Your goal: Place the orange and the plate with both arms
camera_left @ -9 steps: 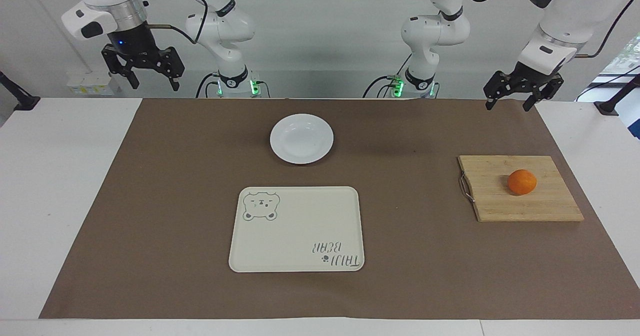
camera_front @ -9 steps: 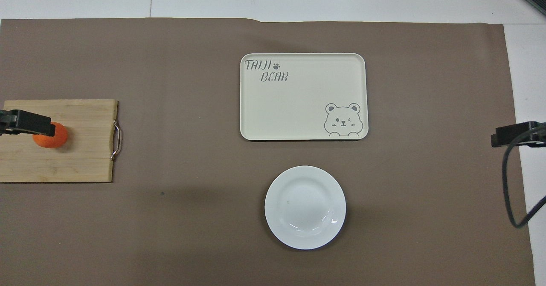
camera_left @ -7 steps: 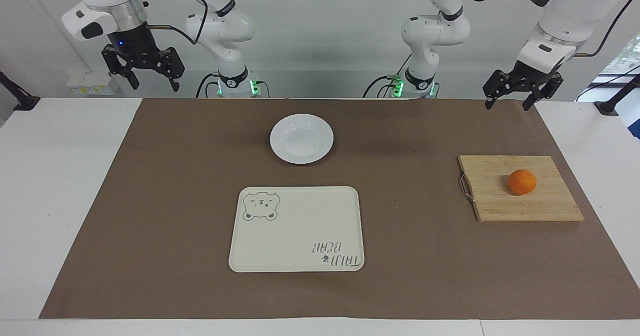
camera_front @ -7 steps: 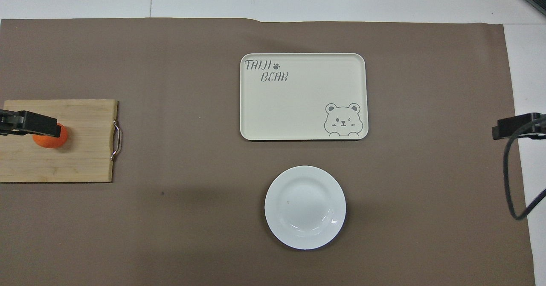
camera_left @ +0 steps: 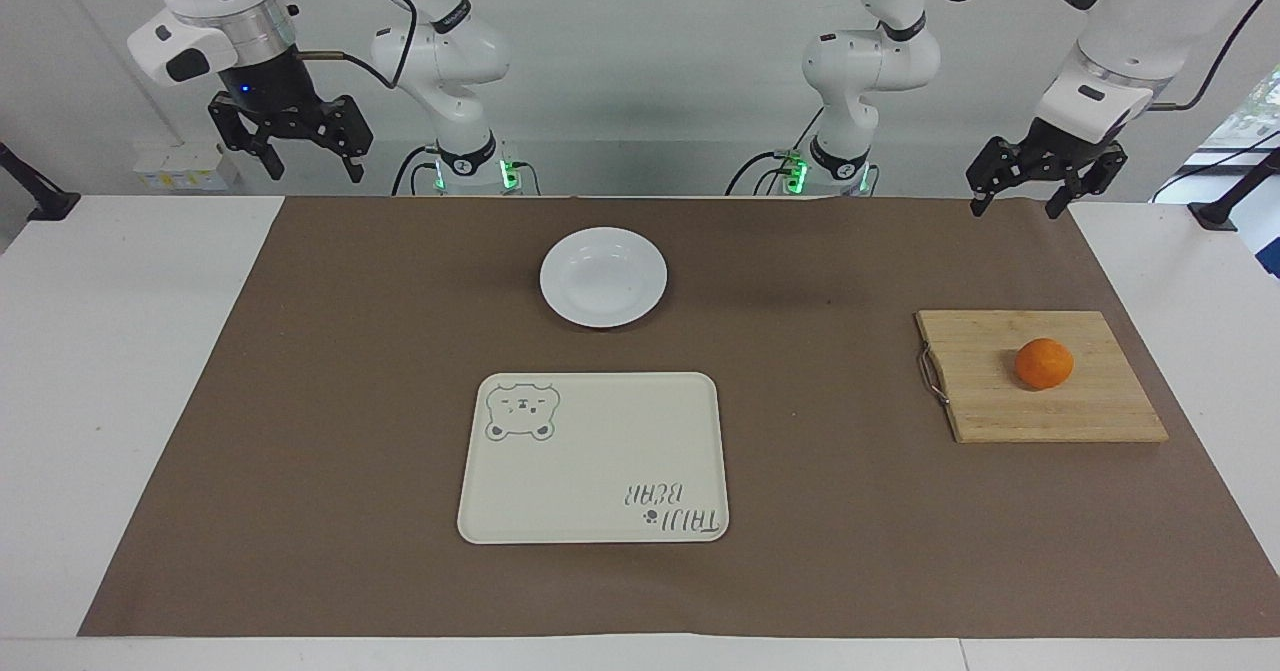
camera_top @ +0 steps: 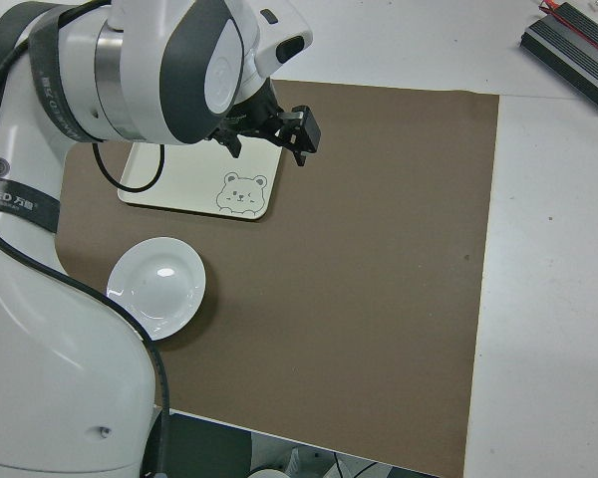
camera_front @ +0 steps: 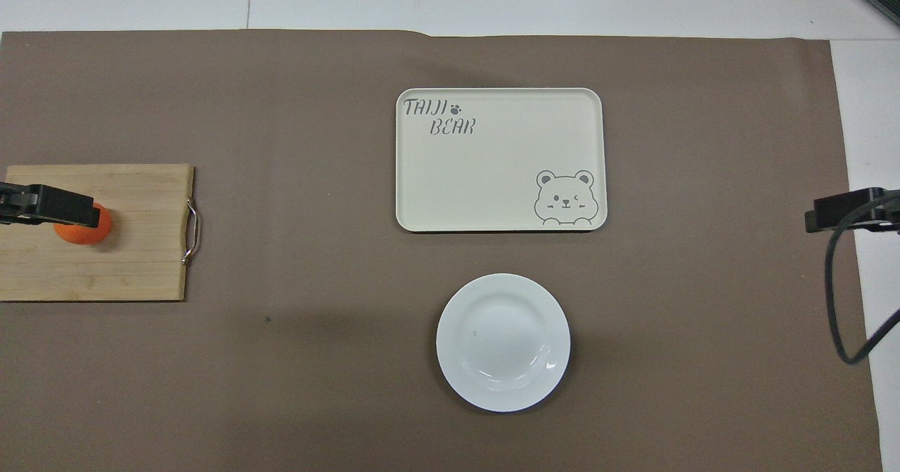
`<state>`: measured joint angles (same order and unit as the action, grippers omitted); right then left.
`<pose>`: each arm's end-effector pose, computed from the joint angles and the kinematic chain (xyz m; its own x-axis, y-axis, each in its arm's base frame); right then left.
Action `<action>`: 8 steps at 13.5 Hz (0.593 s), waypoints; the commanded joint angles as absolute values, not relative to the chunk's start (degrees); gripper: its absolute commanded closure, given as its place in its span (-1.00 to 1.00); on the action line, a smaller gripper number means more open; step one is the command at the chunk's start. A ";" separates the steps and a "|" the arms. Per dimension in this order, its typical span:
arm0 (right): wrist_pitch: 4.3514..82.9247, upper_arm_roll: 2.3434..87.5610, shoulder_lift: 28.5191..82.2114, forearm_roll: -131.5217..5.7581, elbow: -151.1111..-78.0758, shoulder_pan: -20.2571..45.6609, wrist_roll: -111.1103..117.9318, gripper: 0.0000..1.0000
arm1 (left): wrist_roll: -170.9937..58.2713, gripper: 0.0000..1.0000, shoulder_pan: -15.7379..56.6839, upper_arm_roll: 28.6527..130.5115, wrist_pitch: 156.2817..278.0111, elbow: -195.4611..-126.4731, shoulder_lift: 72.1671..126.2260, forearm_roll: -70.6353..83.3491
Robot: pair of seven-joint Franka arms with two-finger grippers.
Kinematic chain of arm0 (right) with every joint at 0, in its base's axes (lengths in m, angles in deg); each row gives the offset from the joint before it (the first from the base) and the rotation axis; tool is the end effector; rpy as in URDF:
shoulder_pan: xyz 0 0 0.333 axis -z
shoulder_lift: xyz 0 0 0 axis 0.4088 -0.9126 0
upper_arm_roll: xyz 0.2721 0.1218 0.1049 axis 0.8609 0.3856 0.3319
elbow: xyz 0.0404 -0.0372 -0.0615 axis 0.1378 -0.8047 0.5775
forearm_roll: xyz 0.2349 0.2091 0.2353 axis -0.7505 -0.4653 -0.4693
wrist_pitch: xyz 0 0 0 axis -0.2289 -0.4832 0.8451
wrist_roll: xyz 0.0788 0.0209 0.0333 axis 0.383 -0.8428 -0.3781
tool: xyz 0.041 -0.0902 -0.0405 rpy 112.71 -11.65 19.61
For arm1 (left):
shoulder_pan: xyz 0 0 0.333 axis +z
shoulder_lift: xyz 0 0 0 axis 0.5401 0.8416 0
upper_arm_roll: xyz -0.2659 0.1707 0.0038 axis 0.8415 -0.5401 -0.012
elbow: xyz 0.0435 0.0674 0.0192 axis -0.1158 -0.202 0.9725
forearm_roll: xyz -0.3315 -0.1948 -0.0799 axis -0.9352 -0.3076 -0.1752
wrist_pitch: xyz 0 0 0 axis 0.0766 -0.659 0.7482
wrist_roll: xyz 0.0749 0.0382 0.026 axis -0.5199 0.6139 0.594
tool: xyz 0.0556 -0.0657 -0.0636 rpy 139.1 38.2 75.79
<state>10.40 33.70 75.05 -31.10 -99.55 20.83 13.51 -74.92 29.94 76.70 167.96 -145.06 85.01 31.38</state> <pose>0.5191 -0.0110 0.6694 0.9987 -0.0501 0.0003 -0.0501 -0.9986 0.0153 0.5285 -0.0272 0.6367 0.9945 -0.1049 0.0024 -0.1050 -0.9945 0.0033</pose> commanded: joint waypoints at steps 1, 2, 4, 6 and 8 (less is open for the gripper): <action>9.89 33.88 75.54 -32.47 -100.05 21.75 12.46 -1.00 | -74.53 -1.00 29.44 76.29 167.27 -144.84 84.48 31.23; 9.89 33.88 75.54 -32.47 -100.14 21.84 12.46 -1.00 | -74.53 -1.00 29.52 76.29 167.62 -144.84 84.48 31.23; 9.80 33.88 75.54 -32.47 -100.05 21.84 12.46 -1.00 | -74.79 -1.00 29.44 76.29 167.71 -144.84 84.48 31.23; 9.80 33.88 75.54 -32.47 -100.05 21.75 12.38 -1.00 | -74.97 -1.00 29.44 76.29 167.97 -144.67 84.74 31.40; 9.71 33.88 75.63 -32.47 -100.14 21.84 12.38 -1.00 | -74.88 -1.00 29.35 76.29 168.85 -144.84 84.65 30.97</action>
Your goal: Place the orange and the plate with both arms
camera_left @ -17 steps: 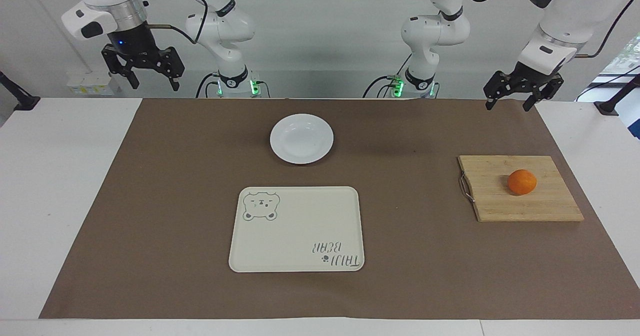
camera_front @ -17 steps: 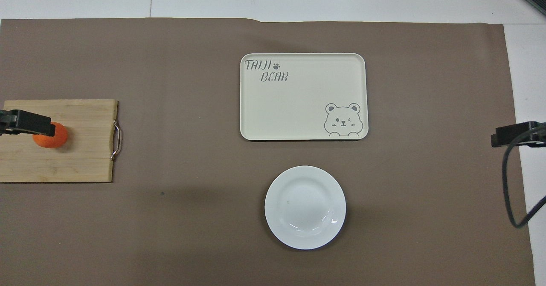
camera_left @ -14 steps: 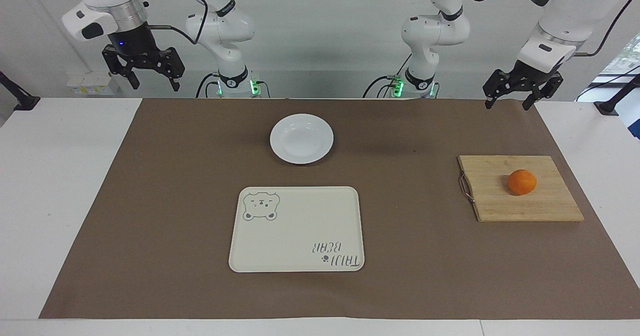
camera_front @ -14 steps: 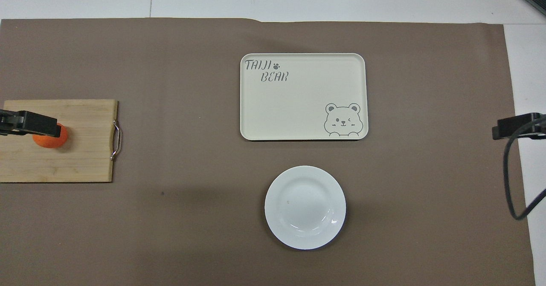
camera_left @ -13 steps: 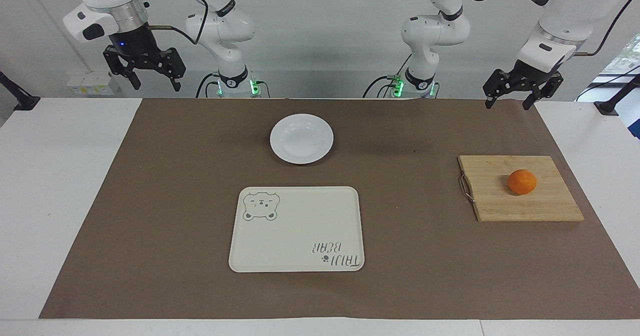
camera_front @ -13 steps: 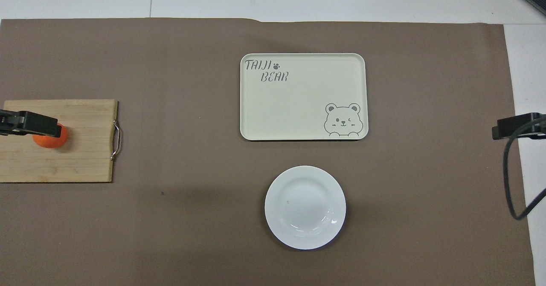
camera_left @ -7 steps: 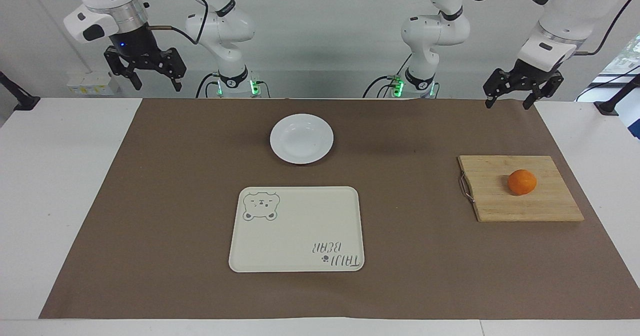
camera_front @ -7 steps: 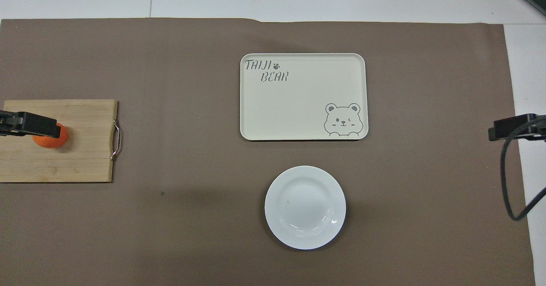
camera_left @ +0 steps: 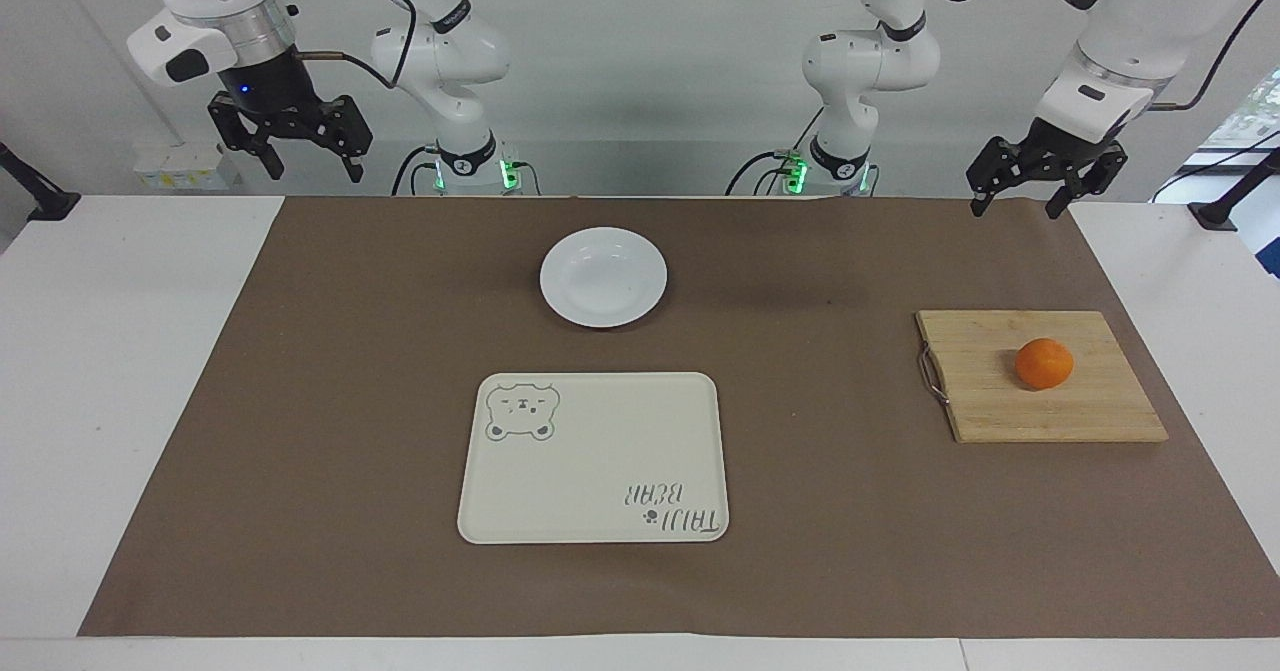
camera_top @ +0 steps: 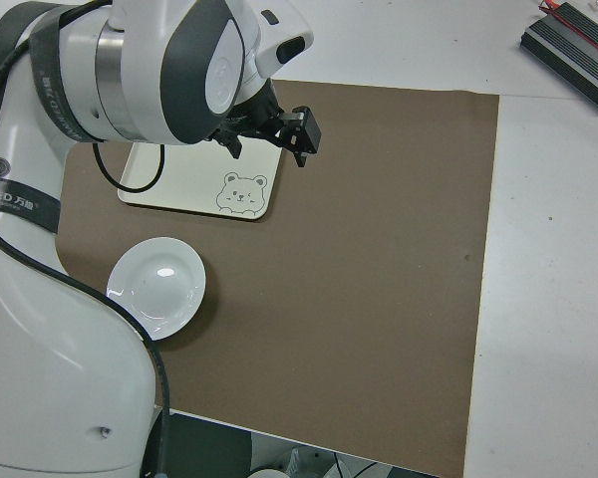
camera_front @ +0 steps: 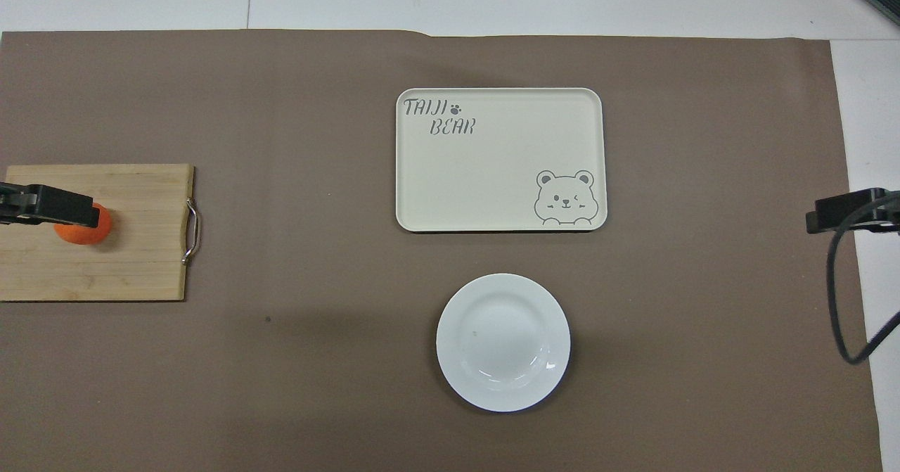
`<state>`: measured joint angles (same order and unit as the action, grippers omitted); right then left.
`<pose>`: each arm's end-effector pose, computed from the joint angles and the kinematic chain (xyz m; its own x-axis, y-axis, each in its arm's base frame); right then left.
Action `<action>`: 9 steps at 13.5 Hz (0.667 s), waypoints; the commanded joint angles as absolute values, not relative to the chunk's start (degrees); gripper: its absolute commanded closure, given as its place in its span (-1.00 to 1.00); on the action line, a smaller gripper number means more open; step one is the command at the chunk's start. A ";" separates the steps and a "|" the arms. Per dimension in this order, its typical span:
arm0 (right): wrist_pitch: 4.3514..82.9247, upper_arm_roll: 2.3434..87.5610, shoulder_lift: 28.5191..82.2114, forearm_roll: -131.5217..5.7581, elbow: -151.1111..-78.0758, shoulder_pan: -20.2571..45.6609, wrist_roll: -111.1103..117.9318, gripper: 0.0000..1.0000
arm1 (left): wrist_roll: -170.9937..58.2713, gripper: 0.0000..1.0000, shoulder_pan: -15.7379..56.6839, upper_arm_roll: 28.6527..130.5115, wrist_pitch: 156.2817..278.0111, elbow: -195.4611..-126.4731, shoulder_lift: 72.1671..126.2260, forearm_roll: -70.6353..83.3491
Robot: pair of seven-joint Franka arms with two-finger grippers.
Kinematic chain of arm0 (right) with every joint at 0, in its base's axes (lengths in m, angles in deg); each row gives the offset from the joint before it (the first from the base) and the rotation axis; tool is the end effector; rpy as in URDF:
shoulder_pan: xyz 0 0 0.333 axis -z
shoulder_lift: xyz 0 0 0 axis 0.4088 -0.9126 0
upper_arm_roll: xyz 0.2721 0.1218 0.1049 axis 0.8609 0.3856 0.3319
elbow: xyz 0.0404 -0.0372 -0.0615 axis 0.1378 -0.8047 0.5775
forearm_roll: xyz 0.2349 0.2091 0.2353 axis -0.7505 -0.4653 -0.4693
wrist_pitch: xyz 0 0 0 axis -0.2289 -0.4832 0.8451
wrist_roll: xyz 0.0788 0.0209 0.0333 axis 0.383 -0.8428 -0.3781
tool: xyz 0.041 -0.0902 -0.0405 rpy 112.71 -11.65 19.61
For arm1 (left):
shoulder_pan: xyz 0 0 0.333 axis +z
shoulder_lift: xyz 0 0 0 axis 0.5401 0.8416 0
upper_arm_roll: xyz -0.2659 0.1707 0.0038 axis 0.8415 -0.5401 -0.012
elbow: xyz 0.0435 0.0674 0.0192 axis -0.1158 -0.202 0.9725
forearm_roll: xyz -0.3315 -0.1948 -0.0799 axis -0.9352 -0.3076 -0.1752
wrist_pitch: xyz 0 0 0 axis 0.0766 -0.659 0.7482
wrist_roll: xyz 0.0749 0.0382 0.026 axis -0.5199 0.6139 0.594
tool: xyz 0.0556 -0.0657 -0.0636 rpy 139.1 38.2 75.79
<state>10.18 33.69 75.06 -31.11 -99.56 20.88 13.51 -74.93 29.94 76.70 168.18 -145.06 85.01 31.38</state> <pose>0.5186 -0.0115 0.6691 0.9987 -0.0512 -0.0035 -0.0512 -0.9986 0.0153 0.5289 -0.0272 0.6371 0.9944 -0.1051 0.0062 -0.1051 -0.9945 0.0031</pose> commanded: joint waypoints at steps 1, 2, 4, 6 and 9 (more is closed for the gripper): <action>9.71 33.88 75.63 -32.47 -100.14 21.84 12.38 -1.00 | -74.88 -1.00 29.35 76.38 168.85 -145.02 84.57 30.88; 9.71 33.88 75.63 -32.47 -100.14 21.84 12.38 -1.00 | -74.36 -1.00 29.26 76.38 168.85 -145.02 84.57 30.88; 9.71 33.88 75.63 -32.47 -100.14 21.84 12.38 -1.00 | -74.35 -1.00 29.26 76.38 168.94 -145.02 84.57 30.79; 9.71 33.80 75.63 -32.47 -100.05 21.84 12.38 -1.00 | -74.62 -1.00 29.35 76.38 169.11 -145.19 84.48 30.79; 9.62 33.80 75.63 -32.47 -100.14 21.84 12.38 -1.00 | -74.97 -1.00 29.35 76.29 169.47 -145.28 84.48 30.79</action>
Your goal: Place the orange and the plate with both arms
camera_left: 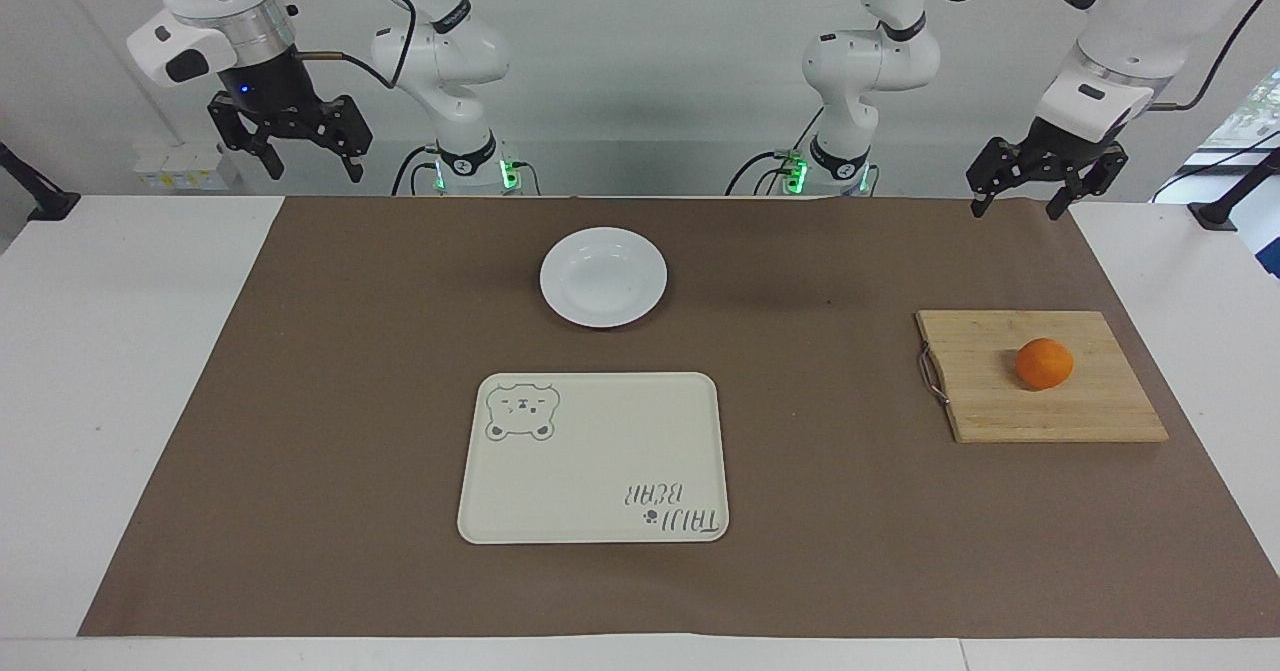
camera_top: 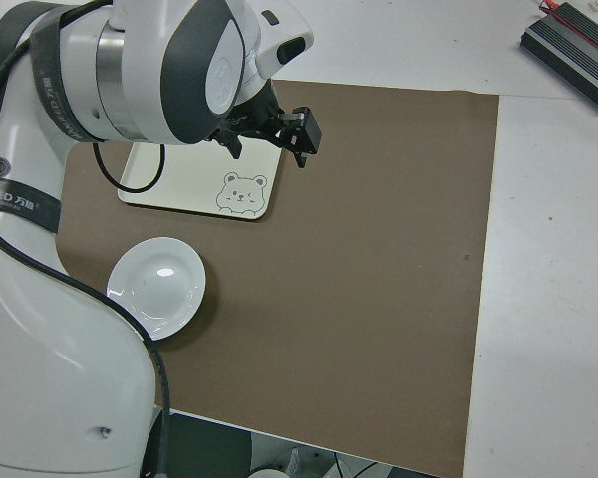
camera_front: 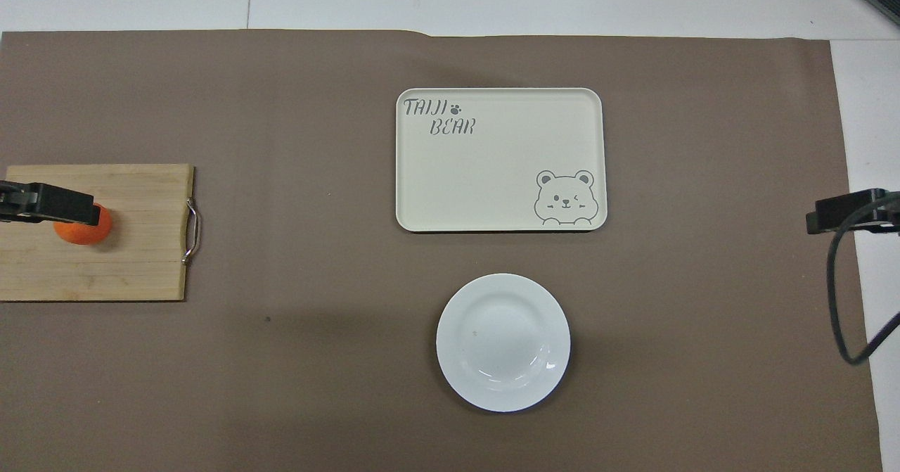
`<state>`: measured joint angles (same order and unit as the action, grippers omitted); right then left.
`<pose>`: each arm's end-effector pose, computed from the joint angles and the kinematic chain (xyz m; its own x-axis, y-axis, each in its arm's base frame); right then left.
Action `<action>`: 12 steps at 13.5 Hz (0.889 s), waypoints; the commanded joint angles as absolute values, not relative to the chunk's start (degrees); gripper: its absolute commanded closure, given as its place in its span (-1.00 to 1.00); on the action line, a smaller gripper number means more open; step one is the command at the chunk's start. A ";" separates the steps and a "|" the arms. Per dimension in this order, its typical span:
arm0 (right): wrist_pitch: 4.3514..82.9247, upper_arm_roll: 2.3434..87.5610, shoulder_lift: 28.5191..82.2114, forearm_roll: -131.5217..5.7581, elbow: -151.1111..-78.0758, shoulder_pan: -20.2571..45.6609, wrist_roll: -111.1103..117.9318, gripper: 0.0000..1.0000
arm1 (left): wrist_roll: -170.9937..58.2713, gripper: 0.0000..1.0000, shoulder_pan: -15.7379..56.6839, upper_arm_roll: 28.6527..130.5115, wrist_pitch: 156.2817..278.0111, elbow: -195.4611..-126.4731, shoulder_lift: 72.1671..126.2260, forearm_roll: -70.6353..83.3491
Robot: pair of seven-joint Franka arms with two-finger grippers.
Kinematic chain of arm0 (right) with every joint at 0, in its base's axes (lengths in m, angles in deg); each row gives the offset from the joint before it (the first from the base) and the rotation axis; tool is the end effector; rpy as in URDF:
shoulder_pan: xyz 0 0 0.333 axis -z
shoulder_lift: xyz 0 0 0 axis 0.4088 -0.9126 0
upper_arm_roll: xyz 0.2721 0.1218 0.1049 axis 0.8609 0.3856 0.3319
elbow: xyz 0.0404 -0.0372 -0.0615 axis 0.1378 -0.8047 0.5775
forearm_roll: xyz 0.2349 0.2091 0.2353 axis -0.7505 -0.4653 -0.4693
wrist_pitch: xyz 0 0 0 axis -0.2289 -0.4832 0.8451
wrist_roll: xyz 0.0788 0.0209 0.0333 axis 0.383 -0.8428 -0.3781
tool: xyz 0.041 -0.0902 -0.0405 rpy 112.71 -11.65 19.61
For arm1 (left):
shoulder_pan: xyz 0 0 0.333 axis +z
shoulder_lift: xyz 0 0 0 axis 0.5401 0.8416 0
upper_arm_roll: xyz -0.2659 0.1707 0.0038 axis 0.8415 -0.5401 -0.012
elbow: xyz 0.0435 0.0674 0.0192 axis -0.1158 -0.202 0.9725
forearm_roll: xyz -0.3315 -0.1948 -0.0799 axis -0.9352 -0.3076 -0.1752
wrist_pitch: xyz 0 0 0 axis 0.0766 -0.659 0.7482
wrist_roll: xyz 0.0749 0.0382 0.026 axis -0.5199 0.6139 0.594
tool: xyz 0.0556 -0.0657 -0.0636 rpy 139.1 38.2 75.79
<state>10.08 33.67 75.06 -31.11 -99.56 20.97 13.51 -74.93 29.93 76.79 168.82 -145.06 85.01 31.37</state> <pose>0.5184 -0.0125 0.6689 0.9986 -0.0532 -0.0053 -0.0531 -0.9985 0.0153 0.5301 -0.0282 0.6381 0.9941 -0.1068 0.0174 -0.1069 -0.9943 0.0025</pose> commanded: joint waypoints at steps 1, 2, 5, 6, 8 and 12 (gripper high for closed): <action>9.62 33.80 75.63 -32.47 -100.14 21.93 12.38 -1.00 | -74.97 -1.00 29.44 76.29 169.73 -145.28 84.48 30.79; 9.62 33.80 75.63 -32.47 -100.14 21.93 12.38 -1.00 | -74.97 -1.00 29.35 76.29 170.16 -145.55 84.48 30.79; 9.62 33.80 75.80 -32.47 -100.49 21.93 12.38 -1.00 | -74.88 -1.00 29.61 76.29 170.26 -145.90 84.48 30.79; 9.71 33.80 75.98 -32.47 -100.66 21.93 12.38 -1.00 | -74.79 -1.00 29.61 76.29 170.43 -145.99 84.48 30.79; 9.71 33.80 75.98 -32.47 -100.84 21.93 12.38 -1.00 | -74.71 -1.00 30.14 76.20 170.52 -146.16 84.92 30.79; 9.71 33.80 75.98 -32.47 -100.84 21.93 12.38 -1.00 | -76.02 -1.00 31.01 75.68 174.02 -149.06 85.00 30.88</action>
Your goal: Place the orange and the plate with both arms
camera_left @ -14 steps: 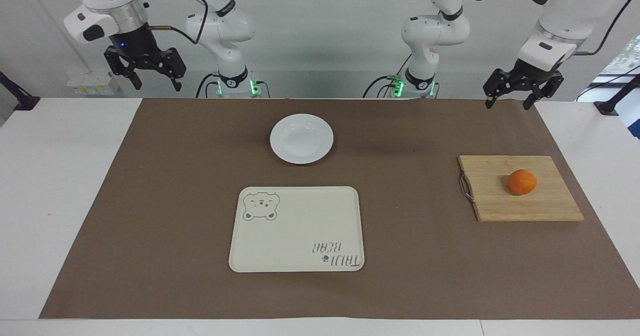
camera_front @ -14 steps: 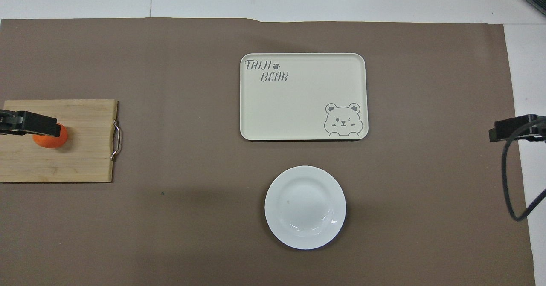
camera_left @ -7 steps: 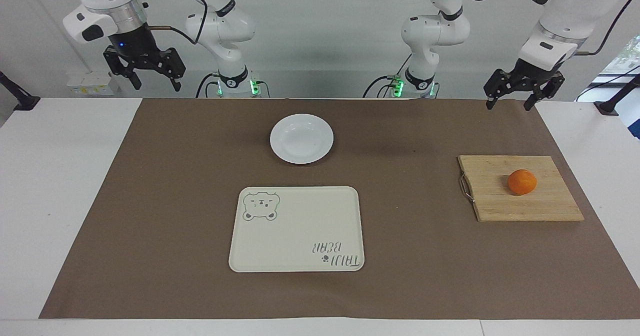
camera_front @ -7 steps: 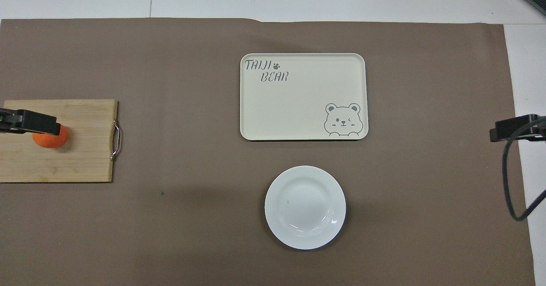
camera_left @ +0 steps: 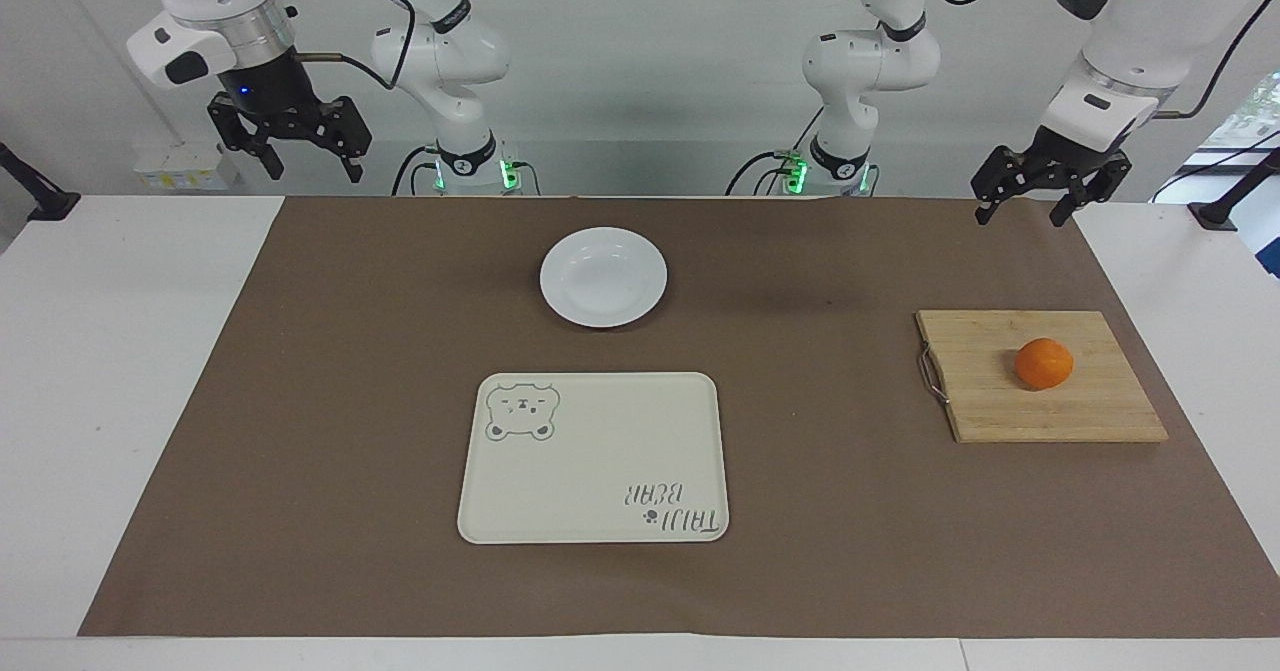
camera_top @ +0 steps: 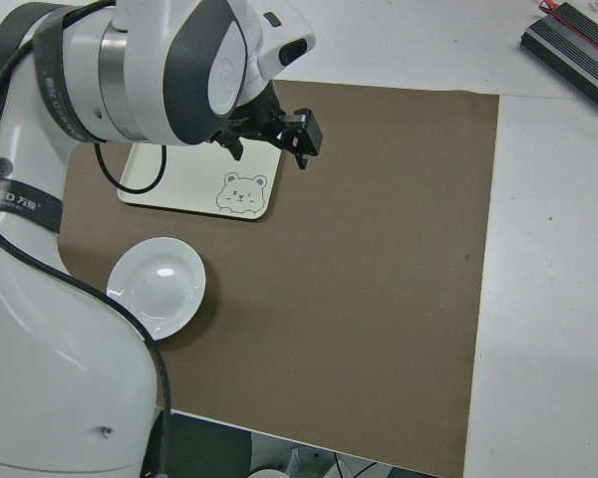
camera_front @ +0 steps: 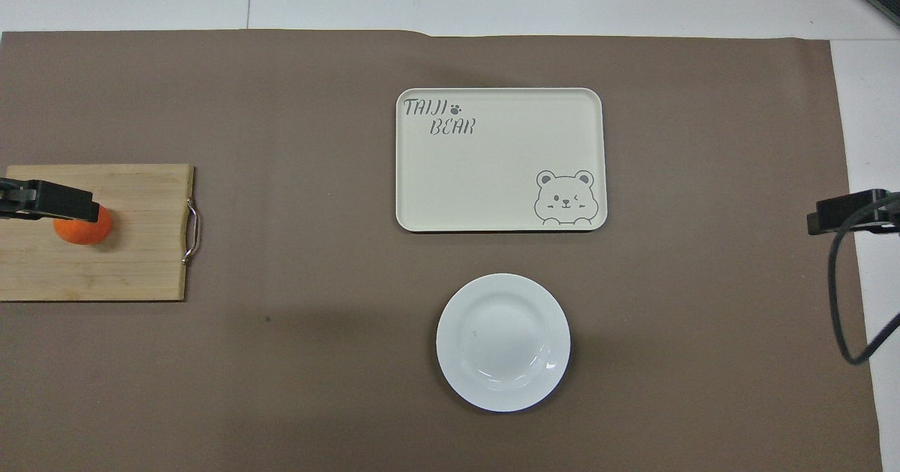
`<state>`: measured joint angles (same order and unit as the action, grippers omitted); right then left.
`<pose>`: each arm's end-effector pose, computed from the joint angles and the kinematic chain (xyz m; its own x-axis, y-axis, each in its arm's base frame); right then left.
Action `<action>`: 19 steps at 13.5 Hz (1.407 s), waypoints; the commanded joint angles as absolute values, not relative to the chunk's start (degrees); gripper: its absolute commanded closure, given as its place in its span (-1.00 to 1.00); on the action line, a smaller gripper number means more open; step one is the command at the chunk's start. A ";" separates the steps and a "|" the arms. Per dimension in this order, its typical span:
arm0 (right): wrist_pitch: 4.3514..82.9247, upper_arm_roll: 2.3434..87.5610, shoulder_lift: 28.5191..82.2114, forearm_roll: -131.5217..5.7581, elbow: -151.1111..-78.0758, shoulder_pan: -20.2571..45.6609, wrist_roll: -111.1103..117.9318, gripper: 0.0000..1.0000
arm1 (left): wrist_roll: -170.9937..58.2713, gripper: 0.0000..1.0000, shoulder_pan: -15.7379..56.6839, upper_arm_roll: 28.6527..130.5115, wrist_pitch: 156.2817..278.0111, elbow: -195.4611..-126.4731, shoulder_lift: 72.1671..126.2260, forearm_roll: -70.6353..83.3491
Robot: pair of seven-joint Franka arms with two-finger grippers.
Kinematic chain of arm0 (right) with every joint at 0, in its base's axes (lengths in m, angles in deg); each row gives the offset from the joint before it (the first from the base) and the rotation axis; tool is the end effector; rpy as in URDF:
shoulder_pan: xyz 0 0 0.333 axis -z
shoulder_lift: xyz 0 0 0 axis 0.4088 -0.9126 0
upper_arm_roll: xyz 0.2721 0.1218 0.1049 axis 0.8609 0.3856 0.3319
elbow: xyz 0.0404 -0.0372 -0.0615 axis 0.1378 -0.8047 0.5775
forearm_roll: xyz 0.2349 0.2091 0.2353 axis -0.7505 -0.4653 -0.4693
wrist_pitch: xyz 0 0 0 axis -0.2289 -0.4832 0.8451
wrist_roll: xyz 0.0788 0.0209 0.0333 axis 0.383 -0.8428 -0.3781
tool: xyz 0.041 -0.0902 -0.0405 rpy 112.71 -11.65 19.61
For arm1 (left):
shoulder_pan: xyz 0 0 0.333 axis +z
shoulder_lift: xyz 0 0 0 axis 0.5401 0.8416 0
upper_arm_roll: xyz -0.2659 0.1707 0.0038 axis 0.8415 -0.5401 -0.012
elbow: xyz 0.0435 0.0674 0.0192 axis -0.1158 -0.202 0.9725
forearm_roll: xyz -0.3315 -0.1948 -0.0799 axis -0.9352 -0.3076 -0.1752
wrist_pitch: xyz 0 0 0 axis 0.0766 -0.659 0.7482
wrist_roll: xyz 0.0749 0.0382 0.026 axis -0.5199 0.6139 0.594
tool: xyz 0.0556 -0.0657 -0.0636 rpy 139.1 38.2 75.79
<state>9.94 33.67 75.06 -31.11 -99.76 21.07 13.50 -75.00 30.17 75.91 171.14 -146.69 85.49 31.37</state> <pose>0.5182 -0.0134 0.6671 0.9984 -0.0547 -0.0112 -0.0546 -0.9984 0.0155 0.5366 -0.0177 0.6237 0.9959 -0.0884 0.0211 -0.0885 -0.9961 0.0033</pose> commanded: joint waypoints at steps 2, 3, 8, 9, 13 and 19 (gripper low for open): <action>9.71 33.80 76.07 -32.38 -100.84 21.93 12.38 -1.00 | -76.90 -1.00 32.77 75.68 176.92 -151.07 85.27 31.05; 9.71 33.80 76.07 -32.47 -100.84 22.10 12.38 -1.00 | -77.51 -1.00 34.17 75.68 178.24 -152.22 85.36 31.05; 9.62 33.80 76.07 -32.47 -100.93 22.28 12.29 -1.00 | -79.71 -1.00 38.05 75.59 186.15 -157.67 86.94 31.23; 9.62 33.80 76.07 -32.47 -100.93 22.28 12.29 -1.00 | -79.89 -1.00 38.75 75.59 187.38 -158.37 87.72 31.32; 9.62 33.80 76.07 -32.47 -100.93 22.28 12.29 -1.00 | -83.40 -1.00 41.47 75.59 192.30 -159.51 90.98 31.32; 9.62 33.80 76.15 -32.47 -100.93 22.28 12.29 -1.00 | -87.98 -1.00 45.35 75.68 202.14 -164.08 95.82 31.49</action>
<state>9.88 33.66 75.08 -31.11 -99.80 21.49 13.51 -86.48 43.84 75.07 197.80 -161.14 95.60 31.42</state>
